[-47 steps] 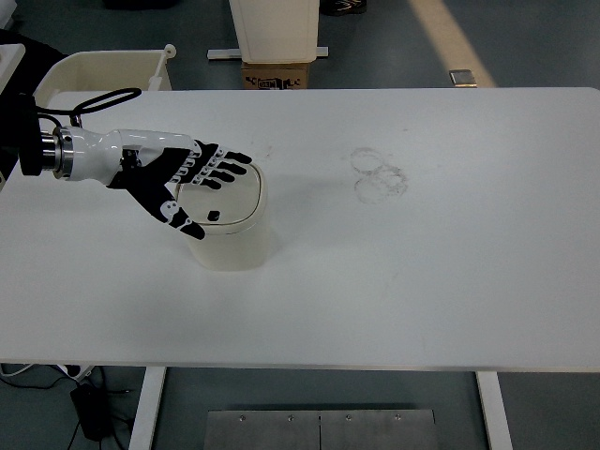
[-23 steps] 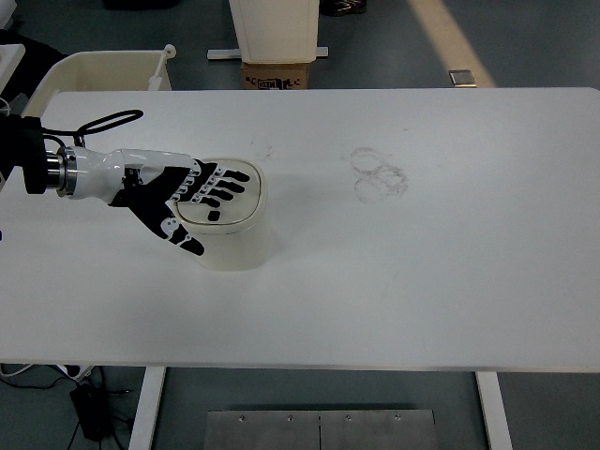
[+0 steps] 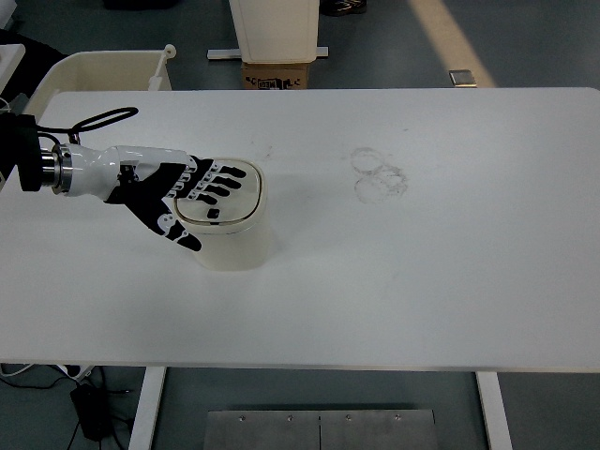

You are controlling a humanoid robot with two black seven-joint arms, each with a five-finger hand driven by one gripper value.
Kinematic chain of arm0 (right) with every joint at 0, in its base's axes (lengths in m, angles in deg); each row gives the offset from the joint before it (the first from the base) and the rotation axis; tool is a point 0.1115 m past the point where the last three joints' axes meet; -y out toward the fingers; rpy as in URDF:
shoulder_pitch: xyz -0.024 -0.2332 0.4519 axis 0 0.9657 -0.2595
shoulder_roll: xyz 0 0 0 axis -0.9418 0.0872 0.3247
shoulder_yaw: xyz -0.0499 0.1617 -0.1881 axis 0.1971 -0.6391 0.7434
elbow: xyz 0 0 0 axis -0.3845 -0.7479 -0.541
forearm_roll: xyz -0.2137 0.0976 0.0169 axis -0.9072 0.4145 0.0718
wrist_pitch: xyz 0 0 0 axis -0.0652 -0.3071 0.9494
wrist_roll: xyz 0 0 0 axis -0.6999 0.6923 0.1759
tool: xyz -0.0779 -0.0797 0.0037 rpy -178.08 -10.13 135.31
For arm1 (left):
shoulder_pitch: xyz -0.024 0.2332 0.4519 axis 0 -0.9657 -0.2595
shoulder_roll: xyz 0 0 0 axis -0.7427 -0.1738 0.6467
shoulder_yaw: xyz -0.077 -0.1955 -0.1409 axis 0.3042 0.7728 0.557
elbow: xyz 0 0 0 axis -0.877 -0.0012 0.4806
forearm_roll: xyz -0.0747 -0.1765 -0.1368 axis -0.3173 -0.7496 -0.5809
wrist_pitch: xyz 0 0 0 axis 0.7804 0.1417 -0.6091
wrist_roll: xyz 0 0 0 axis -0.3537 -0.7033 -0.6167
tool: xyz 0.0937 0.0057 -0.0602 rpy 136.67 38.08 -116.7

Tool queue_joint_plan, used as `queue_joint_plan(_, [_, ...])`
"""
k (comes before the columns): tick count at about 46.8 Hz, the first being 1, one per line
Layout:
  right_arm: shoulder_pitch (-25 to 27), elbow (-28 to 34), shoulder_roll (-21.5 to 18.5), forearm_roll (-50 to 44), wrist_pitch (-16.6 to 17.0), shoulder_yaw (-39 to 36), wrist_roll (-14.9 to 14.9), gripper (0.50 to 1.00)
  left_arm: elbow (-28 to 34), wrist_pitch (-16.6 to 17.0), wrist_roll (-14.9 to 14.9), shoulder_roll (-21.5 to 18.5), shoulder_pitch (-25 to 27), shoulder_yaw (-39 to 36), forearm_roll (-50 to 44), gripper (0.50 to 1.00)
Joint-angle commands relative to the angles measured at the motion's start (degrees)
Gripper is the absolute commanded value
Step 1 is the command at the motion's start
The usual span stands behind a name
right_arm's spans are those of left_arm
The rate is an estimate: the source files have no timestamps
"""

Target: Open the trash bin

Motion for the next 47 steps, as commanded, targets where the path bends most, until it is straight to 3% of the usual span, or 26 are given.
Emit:
queue_joint_plan(1, [-0.07, 0.00, 0.00, 0.01, 0.00, 0.02, 0.00, 0.991, -0.16, 0.01, -0.06, -0.19, 1.76, 0.06, -0.16, 1.000])
queue_joint_plan(17, [0.02, 0.00, 0.00, 0.01, 0.00, -0.07, 0.00, 0.991, -4.82, -0.34, -0.32, -0.28, 7.74, 0.76, -5.34, 1.000])
queue_joint_plan(33, [0.02, 0.00, 0.00, 0.01, 0.00, -0.07, 0.00, 0.991, -11.32, -0.52, -0.59, -0.63, 8.00, 4.63, -8.68, 1.000])
queue_joint_plan(47, [0.02, 0.00, 0.00, 0.01, 0.00, -0.07, 0.00, 0.991, -23.71, -0.52, -1.90, 0.34, 7.48, 4.71, -22.47, 1.000])
